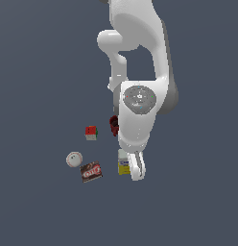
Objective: Pick up a designated object from a clutter of objects.
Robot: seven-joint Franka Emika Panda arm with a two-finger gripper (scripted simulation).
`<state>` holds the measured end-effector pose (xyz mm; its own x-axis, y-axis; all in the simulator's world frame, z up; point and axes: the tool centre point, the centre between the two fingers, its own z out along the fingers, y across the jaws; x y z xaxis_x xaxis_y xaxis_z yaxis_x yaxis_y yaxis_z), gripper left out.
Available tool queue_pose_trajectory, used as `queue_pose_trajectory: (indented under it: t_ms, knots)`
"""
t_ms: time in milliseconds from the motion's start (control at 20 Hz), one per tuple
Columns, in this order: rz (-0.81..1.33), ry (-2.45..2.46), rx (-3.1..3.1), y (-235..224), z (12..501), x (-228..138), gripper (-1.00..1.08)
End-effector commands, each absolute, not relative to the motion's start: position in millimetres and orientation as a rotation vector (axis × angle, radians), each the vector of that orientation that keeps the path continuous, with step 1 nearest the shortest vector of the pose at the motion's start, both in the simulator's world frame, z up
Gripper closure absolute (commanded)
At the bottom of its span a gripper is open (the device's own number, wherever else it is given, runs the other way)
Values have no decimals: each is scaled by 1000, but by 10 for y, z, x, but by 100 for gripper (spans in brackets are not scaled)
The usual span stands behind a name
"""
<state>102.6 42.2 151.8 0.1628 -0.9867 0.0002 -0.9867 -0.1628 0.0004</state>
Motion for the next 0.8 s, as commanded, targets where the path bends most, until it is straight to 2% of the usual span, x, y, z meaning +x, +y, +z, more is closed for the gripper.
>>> queue_pose_trajectory:
  t_ms: [0, 400, 750]
  knots:
    - [0, -2032, 2395, 423, 1519, 1027, 108]
    - [0, -2032, 2395, 398, 1574, 1028, 108]
    - [0, -2032, 2395, 238, 1917, 1047, 108]
